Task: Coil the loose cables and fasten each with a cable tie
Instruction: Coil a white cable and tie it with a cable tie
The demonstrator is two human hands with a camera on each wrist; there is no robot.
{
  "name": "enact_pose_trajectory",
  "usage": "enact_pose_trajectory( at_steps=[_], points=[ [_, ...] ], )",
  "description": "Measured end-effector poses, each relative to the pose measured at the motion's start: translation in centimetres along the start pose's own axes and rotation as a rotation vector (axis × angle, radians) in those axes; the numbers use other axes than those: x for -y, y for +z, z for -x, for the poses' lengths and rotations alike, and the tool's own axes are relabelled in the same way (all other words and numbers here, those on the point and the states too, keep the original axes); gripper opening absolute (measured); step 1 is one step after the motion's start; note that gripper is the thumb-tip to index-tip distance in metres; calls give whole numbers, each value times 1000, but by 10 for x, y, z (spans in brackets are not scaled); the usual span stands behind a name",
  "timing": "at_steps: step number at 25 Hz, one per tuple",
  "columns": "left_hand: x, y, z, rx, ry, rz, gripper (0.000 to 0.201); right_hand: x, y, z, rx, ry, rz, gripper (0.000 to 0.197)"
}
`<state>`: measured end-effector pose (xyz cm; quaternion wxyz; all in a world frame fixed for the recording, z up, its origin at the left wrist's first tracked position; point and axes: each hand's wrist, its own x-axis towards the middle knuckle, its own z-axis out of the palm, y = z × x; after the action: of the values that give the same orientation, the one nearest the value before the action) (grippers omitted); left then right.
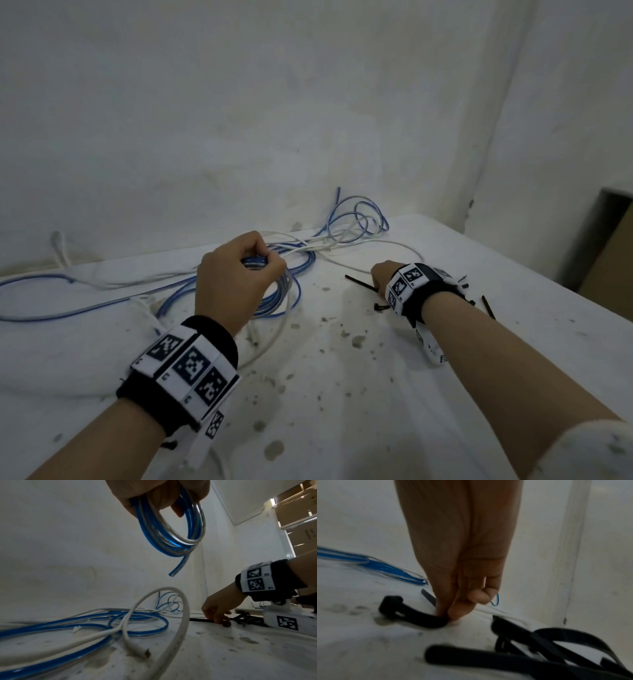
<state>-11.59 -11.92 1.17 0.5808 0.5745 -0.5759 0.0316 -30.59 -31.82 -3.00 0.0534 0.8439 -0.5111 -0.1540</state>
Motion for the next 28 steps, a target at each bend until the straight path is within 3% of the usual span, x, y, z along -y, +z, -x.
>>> enact_pose_trajectory(
  at_steps=[3, 6, 8, 11, 14, 17, 22, 25, 28],
  points=[
    [12, -12, -2, -30, -19, -134, 24, 19, -24, 9, -22, -78, -122, 17],
    [31, -34, -9, -99, -86, -303, 30, 60, -73, 29, -15, -254, -663, 8],
    [45, -56, -11, -156, -157, -393, 28, 99, -106, 58, 5, -465, -857, 12],
    [60, -98, -7, -243, -257, -425, 27, 162, -133, 95, 25, -785, -791, 16],
    [65, -145, 3, -364, -321, -373, 25, 219, -146, 121, 98, -956, -893, 18],
    [64, -187, 16, -453, -347, -331, 28, 267, -151, 134, 136, -1045, -1056, 20],
    [61, -226, 35, -511, -295, -270, 30, 333, -154, 146, -56, -1028, -1278, 24],
    [64, -233, 40, -598, -353, -139, 14, 357, -152, 152, -145, -999, -1462, 25],
    [71, -242, 42, -480, -436, -141, 18, 370, -142, 156, -311, -988, -1351, 22]
  ],
)
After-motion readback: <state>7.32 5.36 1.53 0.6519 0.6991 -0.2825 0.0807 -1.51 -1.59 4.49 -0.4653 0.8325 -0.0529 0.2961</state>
